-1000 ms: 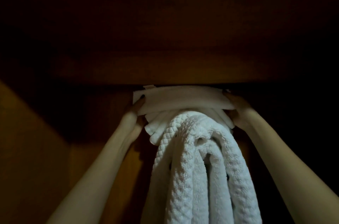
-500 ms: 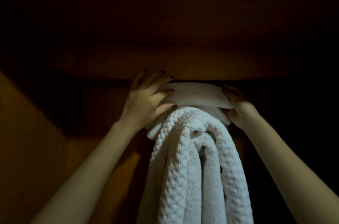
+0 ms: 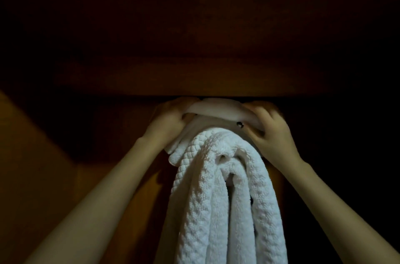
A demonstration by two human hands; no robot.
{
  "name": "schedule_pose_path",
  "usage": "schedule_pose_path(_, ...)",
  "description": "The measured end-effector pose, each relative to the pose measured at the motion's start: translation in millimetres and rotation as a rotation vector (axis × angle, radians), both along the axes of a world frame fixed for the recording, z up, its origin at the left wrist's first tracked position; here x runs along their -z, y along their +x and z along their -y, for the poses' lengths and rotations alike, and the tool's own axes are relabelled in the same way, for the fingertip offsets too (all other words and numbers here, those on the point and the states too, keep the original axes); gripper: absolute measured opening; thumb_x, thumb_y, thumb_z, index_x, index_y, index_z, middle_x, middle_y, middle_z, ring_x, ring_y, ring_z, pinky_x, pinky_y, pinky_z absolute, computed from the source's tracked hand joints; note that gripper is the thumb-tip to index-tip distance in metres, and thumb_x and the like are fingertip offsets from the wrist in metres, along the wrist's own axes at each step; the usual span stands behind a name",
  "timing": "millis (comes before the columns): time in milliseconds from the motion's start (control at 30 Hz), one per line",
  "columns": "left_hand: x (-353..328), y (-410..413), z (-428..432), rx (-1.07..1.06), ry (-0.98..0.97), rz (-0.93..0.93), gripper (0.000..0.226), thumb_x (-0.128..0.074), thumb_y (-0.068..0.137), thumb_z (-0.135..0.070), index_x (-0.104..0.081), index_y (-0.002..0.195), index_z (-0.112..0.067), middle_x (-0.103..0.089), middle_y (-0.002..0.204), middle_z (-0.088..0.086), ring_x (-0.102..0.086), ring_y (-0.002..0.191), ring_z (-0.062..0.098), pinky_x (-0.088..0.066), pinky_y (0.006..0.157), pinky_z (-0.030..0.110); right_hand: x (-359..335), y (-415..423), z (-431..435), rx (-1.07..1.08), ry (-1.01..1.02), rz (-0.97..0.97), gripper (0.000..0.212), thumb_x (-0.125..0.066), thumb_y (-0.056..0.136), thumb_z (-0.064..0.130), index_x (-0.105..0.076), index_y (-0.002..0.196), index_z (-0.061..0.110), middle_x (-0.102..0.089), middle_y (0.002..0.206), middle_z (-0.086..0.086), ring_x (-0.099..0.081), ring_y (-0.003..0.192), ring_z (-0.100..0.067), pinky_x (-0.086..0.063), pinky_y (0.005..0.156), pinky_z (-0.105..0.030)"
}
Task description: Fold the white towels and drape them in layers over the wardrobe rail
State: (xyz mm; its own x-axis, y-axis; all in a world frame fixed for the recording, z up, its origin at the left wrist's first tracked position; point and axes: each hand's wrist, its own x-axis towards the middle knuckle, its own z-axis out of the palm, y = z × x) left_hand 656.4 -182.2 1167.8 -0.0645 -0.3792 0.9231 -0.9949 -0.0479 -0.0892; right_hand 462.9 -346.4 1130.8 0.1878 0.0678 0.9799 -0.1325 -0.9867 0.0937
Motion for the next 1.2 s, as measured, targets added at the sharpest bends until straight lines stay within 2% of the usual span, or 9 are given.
schedule_pose_path(200, 3, 6, -4, 0.064, -0.145, -0.047, 0.020, -0.067, 0.085, -0.013, -0.068, 0.102, -0.003, -0.068, 0.092, 0.012, -0.061, 0.086, 0.020, -0.039, 0.071, 0.009, -28, 18, 11, 0.119, -0.122, -0.077, 0.033, -0.062, 0.090, 0.019, -0.066, 0.122, 0.016, -0.068, 0.107, -0.011, -0.065, 0.095, -0.034, -0.056, 0.072, -0.043)
schedule_pose_path(300, 12, 18, -9, -0.079, -0.262, 0.174, 0.026, -0.065, 0.086, -0.025, -0.072, 0.099, -0.003, -0.067, 0.092, 0.014, -0.059, 0.085, 0.023, -0.050, 0.073, 0.031, -37, 21, 15, 0.083, -0.131, -0.044, 0.028, -0.057, 0.094, 0.028, -0.069, 0.116, 0.017, -0.071, 0.091, -0.007, -0.067, 0.074, -0.026, -0.054, 0.059, -0.039)
schedule_pose_path(500, 31, -12, -13, -0.176, -0.318, -0.025, 0.020, -0.063, 0.085, -0.022, -0.074, 0.100, -0.013, -0.066, 0.061, 0.010, -0.063, 0.052, 0.031, -0.047, 0.047, 0.032, -42, 19, 18, 0.107, -0.157, -0.160, 0.033, -0.053, 0.095, 0.035, -0.066, 0.116, 0.013, -0.066, 0.074, -0.008, -0.061, 0.057, -0.025, -0.042, 0.049, -0.032)
schedule_pose_path(600, 37, -19, 0, 0.132, -0.276, -0.125, 0.034, -0.056, 0.089, -0.011, -0.066, 0.121, -0.006, -0.066, 0.069, 0.009, -0.057, 0.056, 0.013, -0.046, 0.054, 0.022, -44, 18, 23, 0.101, -0.017, -0.293, 0.035, -0.052, 0.099, 0.027, -0.055, 0.134, 0.022, -0.068, 0.104, -0.008, -0.065, 0.088, -0.026, -0.053, 0.074, -0.043)
schedule_pose_path(800, 31, -19, 11, 0.093, -0.189, -0.058, 0.045, -0.045, 0.096, -0.024, -0.049, 0.140, -0.012, -0.070, 0.107, 0.016, -0.065, 0.084, 0.020, -0.047, 0.074, 0.019, -29, 7, 29, -0.089, 0.012, -0.245, 0.041, -0.059, 0.096, 0.022, -0.054, 0.137, 0.019, -0.067, 0.114, 0.003, -0.060, 0.097, 0.000, -0.043, 0.080, -0.008)
schedule_pose_path(867, 20, -22, 9, 0.130, -0.084, -0.136, 0.046, -0.039, 0.099, -0.028, -0.046, 0.143, -0.015, -0.066, 0.121, 0.015, -0.064, 0.104, 0.030, -0.052, 0.087, 0.030, -30, 7, 31, -0.037, -0.121, -0.163, 0.037, -0.054, 0.097, 0.030, -0.059, 0.132, 0.018, -0.071, 0.104, 0.000, -0.066, 0.090, -0.009, -0.049, 0.078, -0.017)
schedule_pose_path(967, 8, -23, 8, 0.176, 0.001, -0.179, 0.040, -0.041, 0.103, -0.015, -0.044, 0.142, -0.013, -0.059, 0.132, 0.012, -0.058, 0.117, 0.021, -0.040, 0.090, 0.005, -33, 8, 30, 0.044, -0.182, -0.070, 0.039, -0.042, 0.097, 0.032, -0.065, 0.123, 0.015, -0.071, 0.083, -0.006, -0.067, 0.065, -0.021, -0.054, 0.056, -0.037)
schedule_pose_path(1100, 9, -22, 11, 0.109, 0.098, -0.167, 0.045, -0.039, 0.104, -0.023, -0.032, 0.149, -0.023, -0.068, 0.094, 0.024, -0.064, 0.076, 0.033, -0.049, 0.072, 0.046, -32, 17, 24, 0.206, -0.210, -0.011, 0.030, -0.044, 0.093, 0.031, -0.067, 0.097, 0.012, -0.063, 0.067, -0.006, -0.059, 0.052, -0.027, -0.045, 0.044, -0.032)
schedule_pose_path(1200, 7, -22, 12, 0.252, 0.170, -0.270, 0.035, -0.036, 0.102, -0.030, -0.037, 0.137, -0.037, -0.064, 0.116, 0.020, -0.062, 0.096, 0.023, -0.048, 0.082, 0.024, -35, 21, 20, 0.302, -0.263, 0.065, 0.015, -0.057, 0.087, 0.024, -0.065, 0.083, 0.011, -0.058, 0.058, -0.005, -0.054, 0.042, -0.027, -0.036, 0.043, -0.027)
